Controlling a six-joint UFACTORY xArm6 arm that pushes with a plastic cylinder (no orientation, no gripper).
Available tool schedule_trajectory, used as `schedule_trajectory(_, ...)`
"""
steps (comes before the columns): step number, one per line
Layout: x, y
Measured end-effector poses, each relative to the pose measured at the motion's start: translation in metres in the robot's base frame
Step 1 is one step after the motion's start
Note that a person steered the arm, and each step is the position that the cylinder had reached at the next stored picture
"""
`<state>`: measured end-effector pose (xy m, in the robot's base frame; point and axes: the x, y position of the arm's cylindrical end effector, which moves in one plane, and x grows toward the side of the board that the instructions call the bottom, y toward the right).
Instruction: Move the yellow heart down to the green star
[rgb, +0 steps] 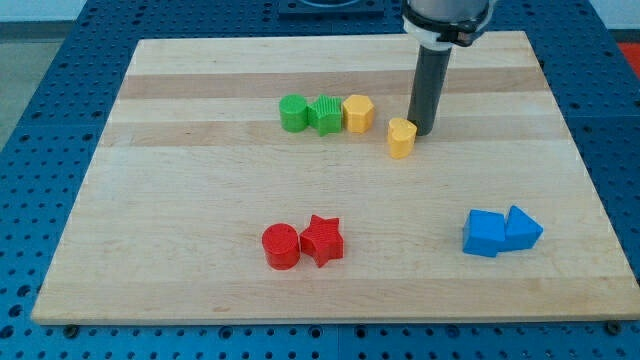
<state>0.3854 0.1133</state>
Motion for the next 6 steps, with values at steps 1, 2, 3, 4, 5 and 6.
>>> schedule_trajectory(1,0.005,0.016)
schedule_trajectory(2,0.031,-0.020)
schedule_trajectory(3,0.040,-0.079)
schedule_trajectory(4,0.040,-0.100)
schedule_trajectory(5,0.046,-0.088)
schedule_trajectory(6,0.068,-0.117)
